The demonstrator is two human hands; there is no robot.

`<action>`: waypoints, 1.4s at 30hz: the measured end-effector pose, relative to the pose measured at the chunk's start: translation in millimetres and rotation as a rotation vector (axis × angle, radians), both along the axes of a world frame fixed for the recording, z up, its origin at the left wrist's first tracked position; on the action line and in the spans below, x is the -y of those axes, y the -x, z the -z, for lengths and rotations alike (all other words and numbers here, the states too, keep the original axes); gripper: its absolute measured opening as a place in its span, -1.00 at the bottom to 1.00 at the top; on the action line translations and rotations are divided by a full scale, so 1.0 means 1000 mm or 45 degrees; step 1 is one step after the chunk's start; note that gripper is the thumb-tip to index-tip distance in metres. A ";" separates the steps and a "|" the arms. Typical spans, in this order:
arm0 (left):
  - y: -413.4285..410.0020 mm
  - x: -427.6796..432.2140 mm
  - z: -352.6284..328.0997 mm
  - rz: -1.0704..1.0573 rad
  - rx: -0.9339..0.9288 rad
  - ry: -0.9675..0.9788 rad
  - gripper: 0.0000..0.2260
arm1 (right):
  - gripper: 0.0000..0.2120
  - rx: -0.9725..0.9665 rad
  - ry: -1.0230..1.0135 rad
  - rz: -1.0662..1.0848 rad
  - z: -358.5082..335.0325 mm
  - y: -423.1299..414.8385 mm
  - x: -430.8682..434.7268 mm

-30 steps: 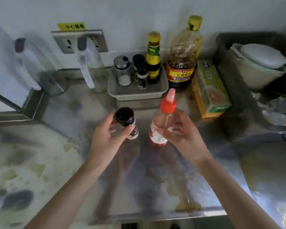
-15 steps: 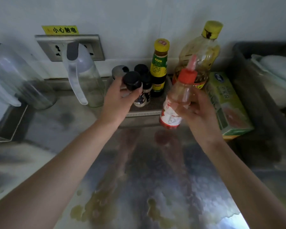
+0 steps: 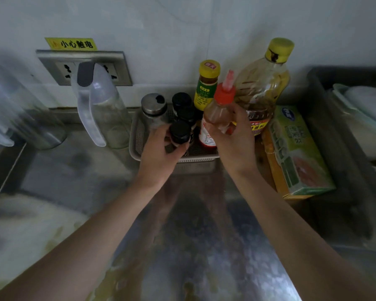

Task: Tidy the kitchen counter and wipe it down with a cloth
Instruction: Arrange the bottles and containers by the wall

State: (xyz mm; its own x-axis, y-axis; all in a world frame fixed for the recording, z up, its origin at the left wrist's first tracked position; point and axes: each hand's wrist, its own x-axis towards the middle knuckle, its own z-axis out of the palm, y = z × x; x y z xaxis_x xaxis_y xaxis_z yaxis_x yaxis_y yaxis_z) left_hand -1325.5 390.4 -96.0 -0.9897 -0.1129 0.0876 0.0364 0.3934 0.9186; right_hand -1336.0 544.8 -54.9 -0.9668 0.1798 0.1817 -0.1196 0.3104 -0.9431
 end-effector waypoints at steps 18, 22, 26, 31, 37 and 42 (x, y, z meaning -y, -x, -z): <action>-0.003 -0.002 -0.008 0.095 0.023 -0.134 -0.50 | -0.50 0.070 -0.211 -0.120 0.026 0.004 0.010; -0.004 -0.002 -0.011 0.078 0.073 -0.133 -0.48 | -0.53 0.069 -0.179 -0.141 0.024 0.003 0.007; -0.003 -0.002 -0.017 0.120 0.063 0.237 -0.50 | -0.56 0.044 -0.166 -0.161 0.023 0.003 0.006; -0.001 -0.004 -0.015 -0.004 0.109 0.388 -0.69 | -0.60 0.016 -0.194 -0.222 0.024 0.001 0.009; -0.002 -0.004 -0.010 0.002 0.092 0.391 -0.68 | -0.50 -0.005 -0.335 -0.242 0.033 0.007 0.003; -0.005 -0.011 -0.010 -0.089 0.082 0.390 -0.66 | -0.43 0.002 -0.384 -0.205 0.035 0.005 0.001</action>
